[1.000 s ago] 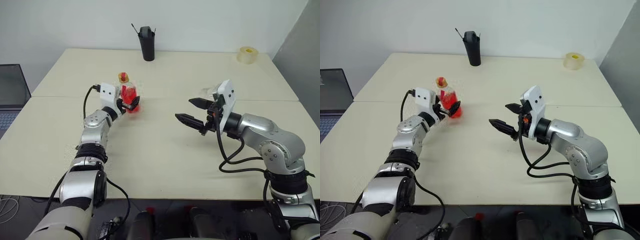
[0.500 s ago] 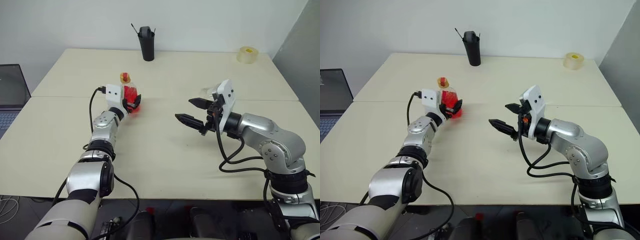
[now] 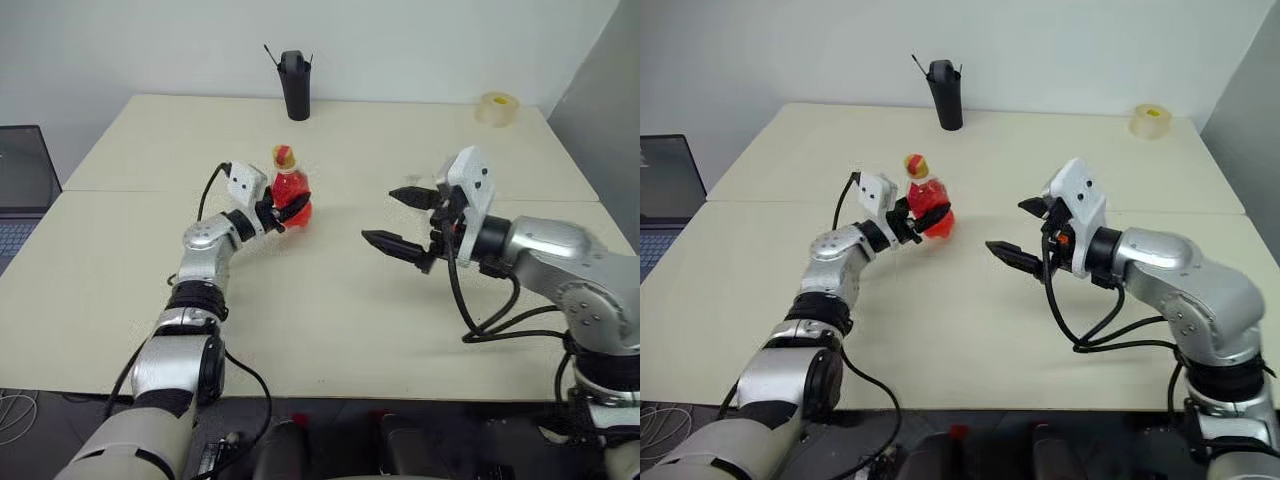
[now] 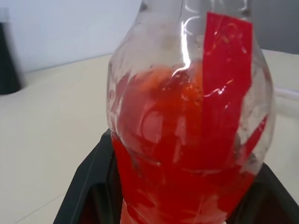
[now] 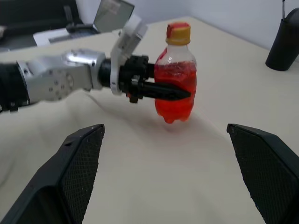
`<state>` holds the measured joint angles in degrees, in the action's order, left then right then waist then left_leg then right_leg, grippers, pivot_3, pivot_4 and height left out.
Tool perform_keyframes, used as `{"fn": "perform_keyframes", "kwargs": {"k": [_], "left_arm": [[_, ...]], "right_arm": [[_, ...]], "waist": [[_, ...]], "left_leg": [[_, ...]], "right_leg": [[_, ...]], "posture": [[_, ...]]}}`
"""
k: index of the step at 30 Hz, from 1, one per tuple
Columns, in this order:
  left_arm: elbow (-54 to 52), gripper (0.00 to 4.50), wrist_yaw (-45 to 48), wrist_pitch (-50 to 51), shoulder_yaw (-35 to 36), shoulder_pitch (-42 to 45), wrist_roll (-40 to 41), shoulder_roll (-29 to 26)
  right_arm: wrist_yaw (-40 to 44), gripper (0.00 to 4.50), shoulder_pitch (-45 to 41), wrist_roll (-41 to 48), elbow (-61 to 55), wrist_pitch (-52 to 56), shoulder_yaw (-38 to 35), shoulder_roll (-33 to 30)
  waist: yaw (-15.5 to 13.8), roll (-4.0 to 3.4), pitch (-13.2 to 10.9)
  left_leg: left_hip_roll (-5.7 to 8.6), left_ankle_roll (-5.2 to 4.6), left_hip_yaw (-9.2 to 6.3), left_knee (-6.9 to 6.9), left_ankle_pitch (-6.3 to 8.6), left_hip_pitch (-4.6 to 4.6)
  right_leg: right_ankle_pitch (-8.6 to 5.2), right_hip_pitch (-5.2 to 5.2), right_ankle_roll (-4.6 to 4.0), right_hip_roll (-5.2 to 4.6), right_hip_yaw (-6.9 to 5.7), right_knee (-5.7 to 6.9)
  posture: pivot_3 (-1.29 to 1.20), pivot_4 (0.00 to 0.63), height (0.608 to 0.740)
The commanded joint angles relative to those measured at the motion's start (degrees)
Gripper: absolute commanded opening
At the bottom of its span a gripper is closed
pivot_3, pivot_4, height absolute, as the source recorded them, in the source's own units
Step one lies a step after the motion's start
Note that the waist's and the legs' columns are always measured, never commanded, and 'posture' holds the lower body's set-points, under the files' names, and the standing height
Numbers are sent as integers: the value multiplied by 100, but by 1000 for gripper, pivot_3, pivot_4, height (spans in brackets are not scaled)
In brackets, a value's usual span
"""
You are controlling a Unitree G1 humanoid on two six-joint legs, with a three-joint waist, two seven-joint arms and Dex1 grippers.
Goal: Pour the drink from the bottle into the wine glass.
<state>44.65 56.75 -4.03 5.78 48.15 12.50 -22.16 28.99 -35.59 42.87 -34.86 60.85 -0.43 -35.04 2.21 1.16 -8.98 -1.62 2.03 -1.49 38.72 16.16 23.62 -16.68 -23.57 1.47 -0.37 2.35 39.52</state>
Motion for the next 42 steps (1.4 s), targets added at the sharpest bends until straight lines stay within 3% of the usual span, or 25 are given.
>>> {"fn": "perform_keyframes", "kwargs": {"k": [1,9,17,24,27,35,42], "left_arm": [[-1648,2156,949,1005,-367,-340,492,-238],[-3356,2156,1451,2126,-958,-734,925,-138],[-3709,2156,1173,2052,-1210,-954,855,212],[-3682,2156,1077,1969,-1236,-1081,838,216],[-3626,2155,1037,1942,-1206,-1090,821,200],[-3604,2076,994,1901,-1204,-1108,826,181],[-3624,1762,1039,1918,-1230,-1102,841,162]], "right_arm": [[-269,4500,-294,1055,-454,390,-584,255],[-1434,4500,-1054,1428,-3,1282,-587,589],[-1981,4500,-1235,1409,175,1512,-532,1098],[-1999,4500,-1187,1487,176,1494,-602,1114],[-1989,3882,-1180,1463,229,1453,-567,1103],[-1997,1214,-991,1341,283,1345,-373,1204],[-1589,1214,-986,1223,345,1125,-284,948]], "waist": [[22,-2,0],[-32,-4,-1],[-28,-5,-1],[-34,-5,-1],[-33,-5,-1],[-31,-5,-1],[-34,-5,-1]], "left_leg": [[-3,0,-4,1,0,0],[0,-13,-10,10,7,0],[-1,-16,-6,10,9,0],[1,-17,-5,10,10,1],[0,-17,-6,10,10,1],[0,-18,-5,9,10,1],[1,-18,-6,9,10,2]], "right_leg": [[-1,-1,-2,1,-1,4],[-2,0,-3,0,-3,15],[-2,-2,-3,-2,0,19],[-2,-3,-3,-2,0,18],[-2,-3,-3,-2,-1,18],[-2,-3,-3,-2,0,17],[-2,-3,-3,-2,-1,15]], "posture": [[0,150,740],[0,150,740],[0,150,740],[0,150,740],[0,150,740],[0,150,740],[0,150,740]]}}
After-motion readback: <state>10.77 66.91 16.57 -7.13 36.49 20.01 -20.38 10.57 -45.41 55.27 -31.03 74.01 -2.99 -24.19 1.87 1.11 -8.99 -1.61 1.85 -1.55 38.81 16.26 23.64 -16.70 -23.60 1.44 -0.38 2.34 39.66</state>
